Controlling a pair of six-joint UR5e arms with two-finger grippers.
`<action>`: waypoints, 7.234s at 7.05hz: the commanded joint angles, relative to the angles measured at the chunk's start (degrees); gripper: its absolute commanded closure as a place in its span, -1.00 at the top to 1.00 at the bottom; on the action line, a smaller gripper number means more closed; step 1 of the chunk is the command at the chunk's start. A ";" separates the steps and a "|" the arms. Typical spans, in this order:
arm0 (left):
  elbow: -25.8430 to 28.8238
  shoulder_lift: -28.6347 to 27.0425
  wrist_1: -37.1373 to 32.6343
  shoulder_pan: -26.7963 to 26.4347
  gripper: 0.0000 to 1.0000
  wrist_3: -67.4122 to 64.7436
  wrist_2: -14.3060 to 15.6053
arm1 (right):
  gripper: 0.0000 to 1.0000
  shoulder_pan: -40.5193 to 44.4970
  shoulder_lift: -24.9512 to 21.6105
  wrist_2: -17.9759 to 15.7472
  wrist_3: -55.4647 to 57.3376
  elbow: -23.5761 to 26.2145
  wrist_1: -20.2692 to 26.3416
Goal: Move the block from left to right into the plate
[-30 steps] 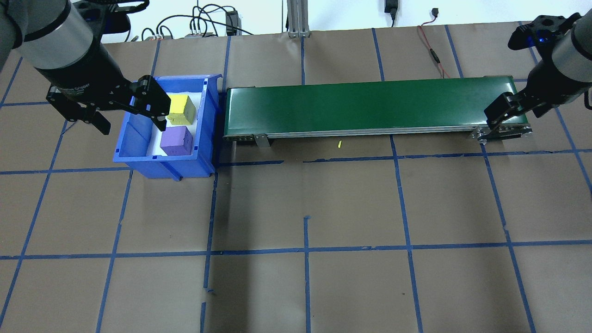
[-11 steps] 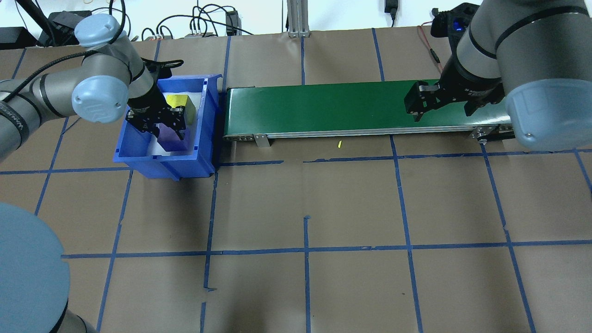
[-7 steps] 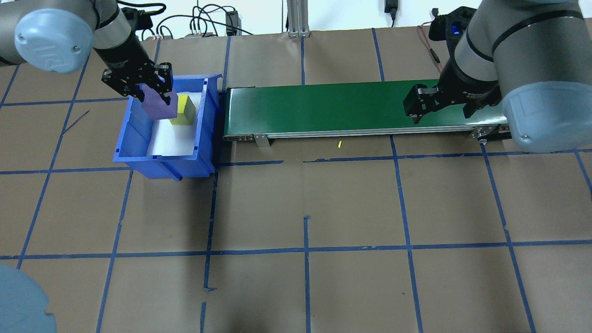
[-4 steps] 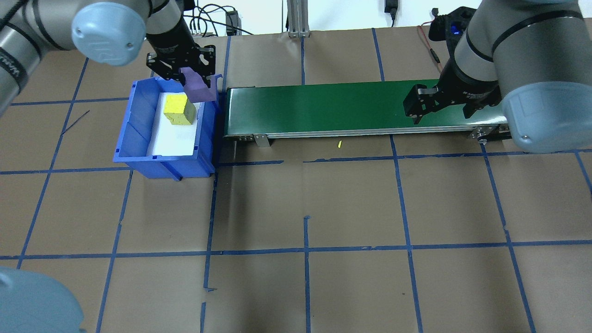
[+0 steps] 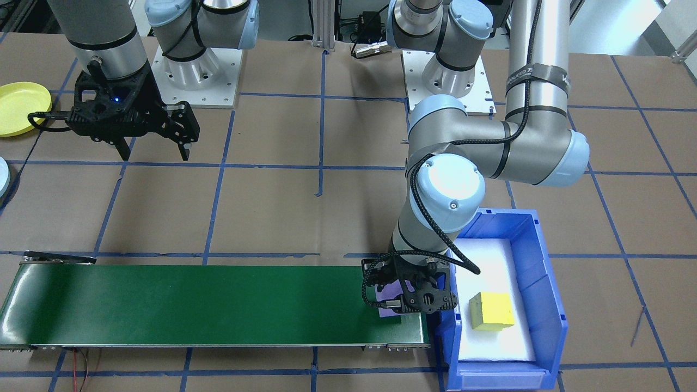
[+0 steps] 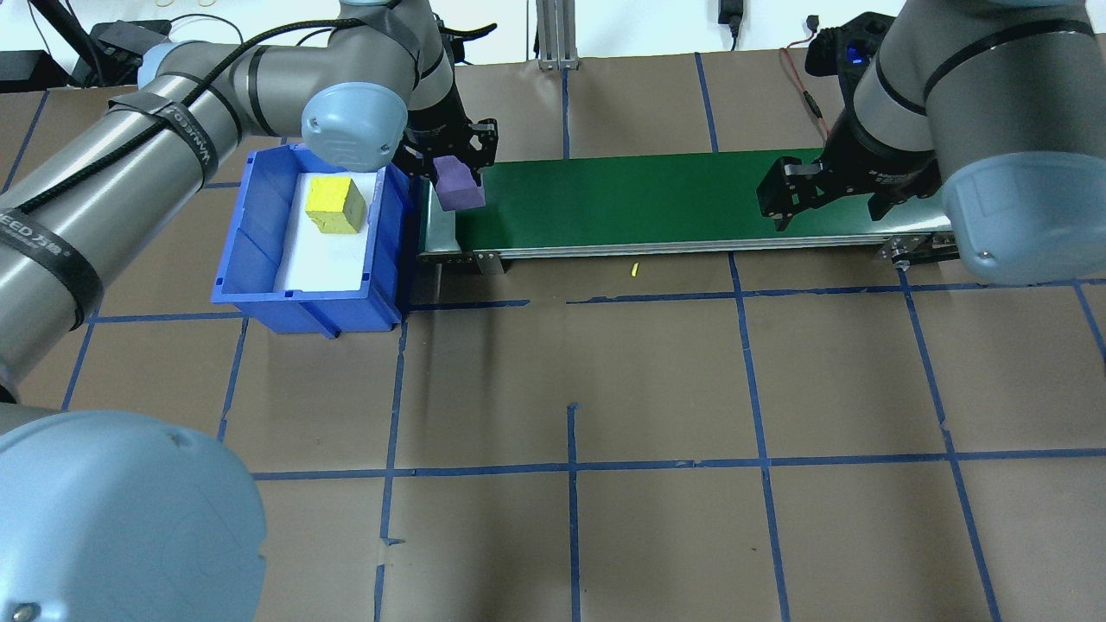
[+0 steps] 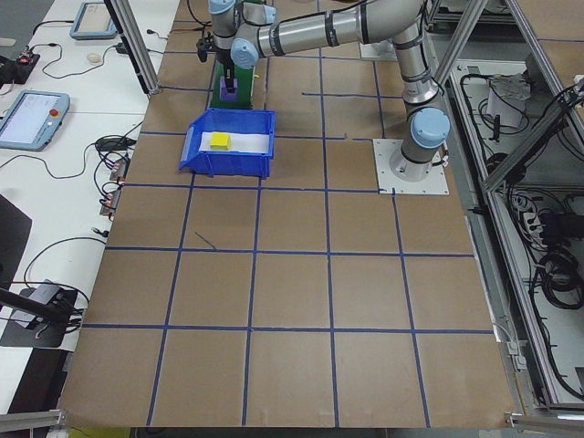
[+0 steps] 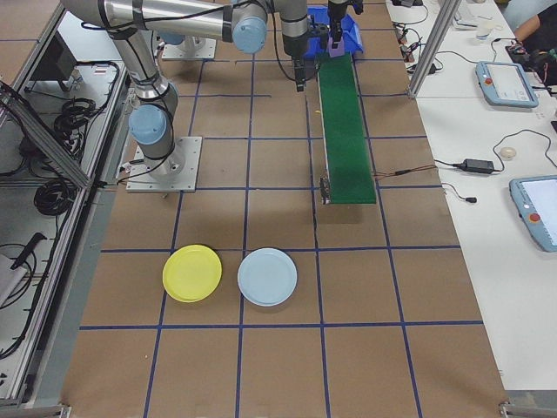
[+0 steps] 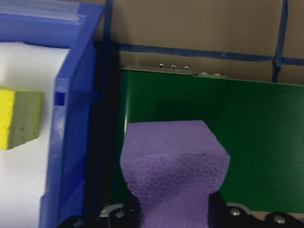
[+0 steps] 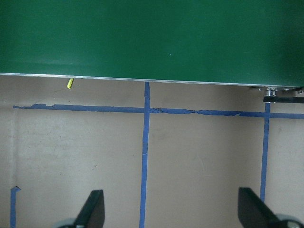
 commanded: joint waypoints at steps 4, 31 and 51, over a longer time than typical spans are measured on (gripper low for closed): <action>1.25 5.41 0.05 1.72 1.00 2.17 0.78 | 1.00 -0.67 17.61 5.34 0.93 -12.84 -4.41; -1.90 2.18 4.58 2.19 -0.27 10.18 0.88 | 1.00 -0.41 32.51 21.88 15.17 -16.31 -12.67; -5.68 33.20 -29.34 11.66 1.00 16.87 4.13 | 1.00 -60.10 24.26 2.36 -64.47 0.05 -15.22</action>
